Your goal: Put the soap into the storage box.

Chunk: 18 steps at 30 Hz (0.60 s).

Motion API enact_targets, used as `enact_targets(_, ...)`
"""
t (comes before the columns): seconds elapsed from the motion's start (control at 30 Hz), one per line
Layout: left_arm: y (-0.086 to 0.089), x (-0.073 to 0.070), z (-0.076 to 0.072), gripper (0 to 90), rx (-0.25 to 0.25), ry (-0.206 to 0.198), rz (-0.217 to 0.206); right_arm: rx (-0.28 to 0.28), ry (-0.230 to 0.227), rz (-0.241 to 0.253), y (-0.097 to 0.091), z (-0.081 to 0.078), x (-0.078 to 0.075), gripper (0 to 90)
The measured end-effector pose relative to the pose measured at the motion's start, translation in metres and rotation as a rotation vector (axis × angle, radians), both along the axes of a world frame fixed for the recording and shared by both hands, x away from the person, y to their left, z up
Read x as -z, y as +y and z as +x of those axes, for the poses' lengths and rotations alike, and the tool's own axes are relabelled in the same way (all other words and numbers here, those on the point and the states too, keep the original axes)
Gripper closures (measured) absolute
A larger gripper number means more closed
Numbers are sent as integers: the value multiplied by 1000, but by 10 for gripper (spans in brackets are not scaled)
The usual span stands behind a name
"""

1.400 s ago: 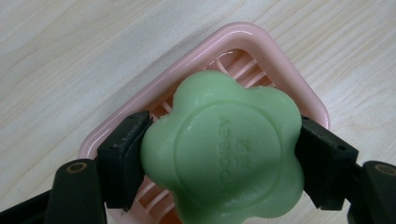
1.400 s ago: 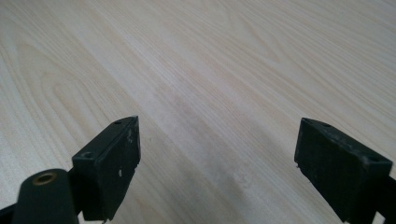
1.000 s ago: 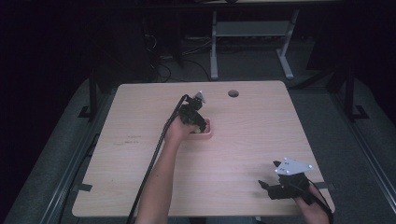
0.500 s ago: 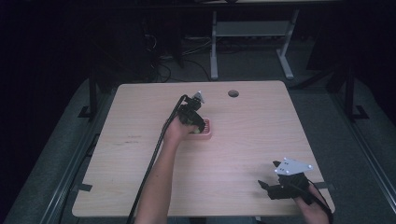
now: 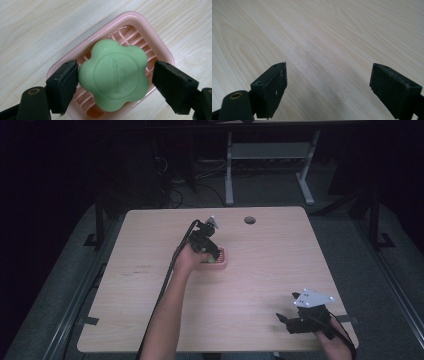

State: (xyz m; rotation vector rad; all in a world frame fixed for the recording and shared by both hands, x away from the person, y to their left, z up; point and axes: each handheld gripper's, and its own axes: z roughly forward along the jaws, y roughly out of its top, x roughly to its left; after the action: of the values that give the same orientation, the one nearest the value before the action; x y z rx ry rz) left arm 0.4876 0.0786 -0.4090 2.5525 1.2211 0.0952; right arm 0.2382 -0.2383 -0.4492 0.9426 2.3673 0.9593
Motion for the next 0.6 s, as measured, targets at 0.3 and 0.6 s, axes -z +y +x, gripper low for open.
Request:
enact_targets(0.3, 1, -10, -5, 211, 21, -25, -13, 4, -2, 0, -1, 1, 0, 138)
enact_targets(0.6, 1, -21, -13, 209, 45, -48, -15, 11, -2, 1, -3, 3, 1, 138)
